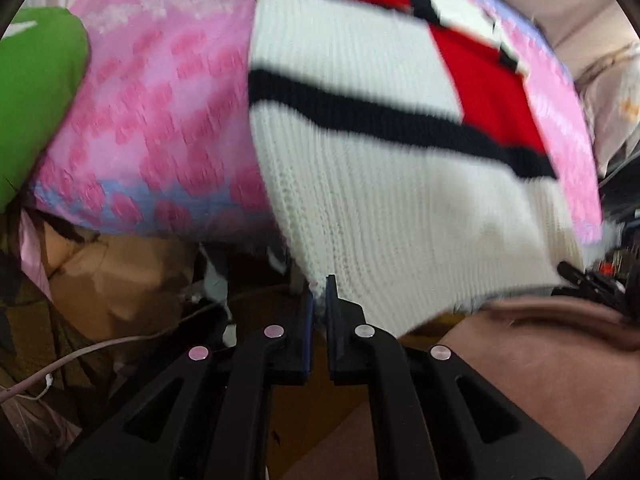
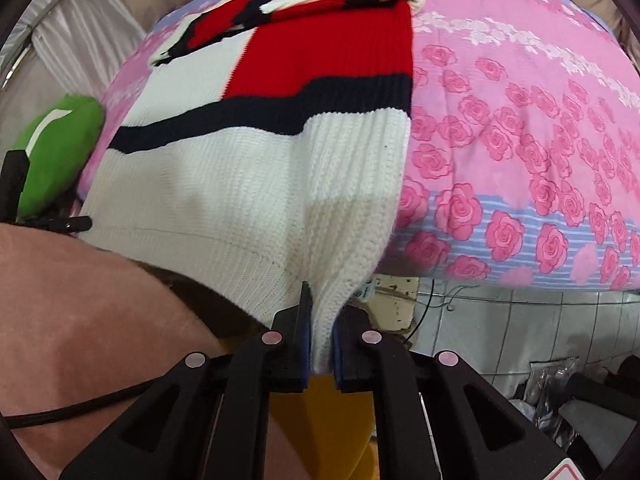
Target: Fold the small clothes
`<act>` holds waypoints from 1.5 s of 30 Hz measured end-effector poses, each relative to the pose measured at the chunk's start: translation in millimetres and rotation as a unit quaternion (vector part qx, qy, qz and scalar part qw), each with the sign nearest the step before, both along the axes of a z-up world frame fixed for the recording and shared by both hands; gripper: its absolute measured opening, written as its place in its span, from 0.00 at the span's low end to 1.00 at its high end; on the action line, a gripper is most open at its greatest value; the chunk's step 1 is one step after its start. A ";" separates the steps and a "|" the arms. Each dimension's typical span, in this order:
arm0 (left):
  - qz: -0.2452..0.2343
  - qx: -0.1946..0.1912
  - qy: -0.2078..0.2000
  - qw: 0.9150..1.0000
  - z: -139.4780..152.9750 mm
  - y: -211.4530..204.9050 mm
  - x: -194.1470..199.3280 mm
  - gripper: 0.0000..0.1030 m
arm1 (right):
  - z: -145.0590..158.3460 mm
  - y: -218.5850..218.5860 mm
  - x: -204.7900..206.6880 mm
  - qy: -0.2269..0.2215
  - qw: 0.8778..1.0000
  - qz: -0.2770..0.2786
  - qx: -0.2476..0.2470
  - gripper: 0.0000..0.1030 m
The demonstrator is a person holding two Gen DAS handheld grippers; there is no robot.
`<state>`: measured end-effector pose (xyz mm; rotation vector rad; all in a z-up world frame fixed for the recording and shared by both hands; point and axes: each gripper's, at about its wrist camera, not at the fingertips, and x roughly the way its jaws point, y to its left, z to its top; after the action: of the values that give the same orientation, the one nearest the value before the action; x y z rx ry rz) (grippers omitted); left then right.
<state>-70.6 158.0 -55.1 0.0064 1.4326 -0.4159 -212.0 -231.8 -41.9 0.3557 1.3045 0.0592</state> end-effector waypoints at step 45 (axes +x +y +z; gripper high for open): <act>0.092 -0.110 -0.179 0.973 39.0 -20.0 153.1 0.05 | 13.0 -66.9 159.2 -0.150 0.975 -0.162 0.011 0.07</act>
<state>82.5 138.0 -16.1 -0.2195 1.0169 -0.3969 -52.7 -298.7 -28.9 0.5520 0.9354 -0.1435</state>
